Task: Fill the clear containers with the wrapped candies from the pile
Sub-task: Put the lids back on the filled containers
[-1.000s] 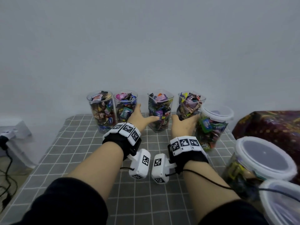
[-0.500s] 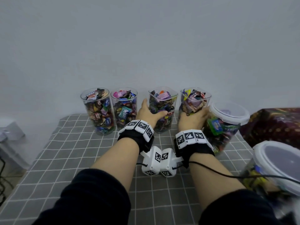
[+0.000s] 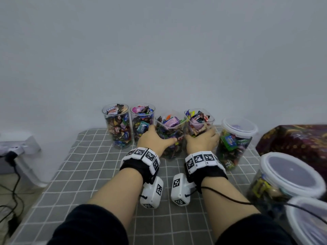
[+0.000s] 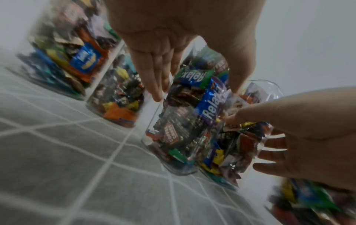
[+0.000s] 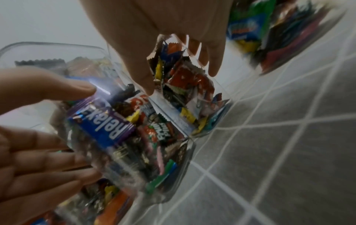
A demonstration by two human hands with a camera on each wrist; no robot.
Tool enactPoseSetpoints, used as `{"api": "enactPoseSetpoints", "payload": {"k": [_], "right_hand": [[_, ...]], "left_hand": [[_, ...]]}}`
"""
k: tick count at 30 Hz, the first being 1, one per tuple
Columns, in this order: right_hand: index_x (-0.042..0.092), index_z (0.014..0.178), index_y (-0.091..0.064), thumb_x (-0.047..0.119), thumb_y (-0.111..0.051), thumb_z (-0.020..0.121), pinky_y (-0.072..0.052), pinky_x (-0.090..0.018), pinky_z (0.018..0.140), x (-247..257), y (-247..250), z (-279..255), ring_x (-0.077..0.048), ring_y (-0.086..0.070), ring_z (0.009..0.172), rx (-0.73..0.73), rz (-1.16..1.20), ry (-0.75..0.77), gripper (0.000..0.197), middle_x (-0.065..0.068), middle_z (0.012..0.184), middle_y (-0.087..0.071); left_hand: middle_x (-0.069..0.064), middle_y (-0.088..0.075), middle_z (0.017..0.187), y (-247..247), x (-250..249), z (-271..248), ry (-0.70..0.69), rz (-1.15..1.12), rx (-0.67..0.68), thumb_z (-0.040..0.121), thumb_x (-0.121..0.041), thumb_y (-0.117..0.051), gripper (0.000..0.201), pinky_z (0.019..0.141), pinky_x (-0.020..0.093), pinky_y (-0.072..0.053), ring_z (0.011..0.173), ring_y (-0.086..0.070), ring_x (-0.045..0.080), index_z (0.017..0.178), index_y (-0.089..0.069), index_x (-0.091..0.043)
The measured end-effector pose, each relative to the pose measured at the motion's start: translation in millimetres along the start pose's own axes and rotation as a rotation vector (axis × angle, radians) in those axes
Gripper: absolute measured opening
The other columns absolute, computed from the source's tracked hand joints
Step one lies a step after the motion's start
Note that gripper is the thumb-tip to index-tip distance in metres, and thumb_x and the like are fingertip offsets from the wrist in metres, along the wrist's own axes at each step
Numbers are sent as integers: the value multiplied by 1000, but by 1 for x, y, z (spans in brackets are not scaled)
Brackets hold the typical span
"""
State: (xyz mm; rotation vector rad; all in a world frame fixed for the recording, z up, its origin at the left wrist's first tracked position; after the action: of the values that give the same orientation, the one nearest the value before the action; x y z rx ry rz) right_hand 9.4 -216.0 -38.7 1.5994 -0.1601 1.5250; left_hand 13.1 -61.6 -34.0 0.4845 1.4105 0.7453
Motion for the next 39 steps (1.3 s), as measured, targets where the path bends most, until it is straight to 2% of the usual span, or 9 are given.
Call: {"api": "enactPoseSetpoints", "payload": {"k": [7, 14, 21, 24, 26, 29, 31, 34, 39], "right_hand": [[-2, 126, -39, 29, -80, 67, -35, -39, 102, -1, 30, -36, -33, -42, 120, 142, -81, 71, 78, -18, 129, -40], [-1, 126, -38, 21, -81, 65, -37, -37, 99, -8, 63, -77, -32, -41, 121, 305, -49, 117, 77, -16, 128, -39], [2, 128, -40, 14, -83, 62, -37, -34, 100, -20, 98, -107, -27, -42, 119, 473, -36, 159, 80, -14, 126, -40], [4, 125, -45, 15, -87, 49, -46, -40, 97, -22, 110, -117, -26, -50, 114, 563, -16, 179, 87, -12, 122, -47], [7, 118, -47, 13, -87, 42, -53, -39, 87, -27, 115, -120, -25, -58, 107, 660, 36, 164, 86, -10, 116, -56], [11, 112, -44, -11, -77, 60, -49, -24, 74, -32, 133, -131, -18, -59, 99, 819, 97, 176, 65, -4, 105, -60], [12, 117, -42, -13, -73, 65, -48, -22, 73, -36, 144, -137, -14, -57, 96, 910, 94, 201, 65, -3, 107, -59], [9, 124, -43, -15, -69, 68, -51, -25, 77, -41, 153, -142, -12, -59, 93, 1025, 88, 205, 66, -5, 107, -62], [11, 129, -41, -15, -67, 71, -52, -35, 88, -41, 155, -144, -22, -59, 103, 1065, 69, 202, 69, -11, 116, -60]], "left_hand": [[6, -61, 123, 31, 12, -40, -35, 51, 81, 66, -54, -76, 76, 93, 34, -46, 111, -57, 27, 125, -48, -14], [0, -61, 121, 60, 22, -84, -65, 64, 213, 61, -46, -81, 82, 89, 30, -45, 107, -58, 22, 129, -44, -19], [-3, -61, 120, 88, 23, -133, -124, 97, 403, 50, -43, -82, 93, 99, 33, -43, 110, -57, 18, 132, -42, -23], [-7, -60, 118, 98, 28, -148, -134, 90, 468, 56, -35, -85, 86, 100, 29, -40, 111, -55, 16, 130, -42, -23], [-6, -62, 118, 106, 33, -155, -126, 76, 505, 44, -44, -83, 96, 102, 34, -41, 112, -57, 16, 129, -44, -23], [-5, -65, 113, 116, 42, -162, -131, 37, 561, 35, -47, -79, 93, 104, 38, -41, 108, -59, 15, 120, -49, -23], [-4, -67, 111, 122, 45, -166, -134, 14, 599, 37, -43, -80, 85, 104, 36, -41, 107, -60, 14, 115, -52, -23], [-3, -67, 110, 127, 45, -172, -138, -10, 683, 42, -37, -81, 75, 99, 26, -44, 106, -61, 11, 111, -55, -24], [-5, -65, 117, 131, 49, -176, -99, 34, 708, 43, -45, -85, 85, 106, 45, -38, 115, -56, 16, 119, -51, -28]]}}
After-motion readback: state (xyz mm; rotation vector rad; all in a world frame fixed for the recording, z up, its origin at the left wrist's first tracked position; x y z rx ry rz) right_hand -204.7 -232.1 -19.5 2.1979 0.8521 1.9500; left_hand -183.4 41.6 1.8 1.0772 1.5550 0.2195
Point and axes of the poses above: each hand's wrist, its own z-axis towards the middle knuckle, its own y-axis out of the back of the hand, x = y × z, the point moved 2 cm from there along z, towards the middle knuckle
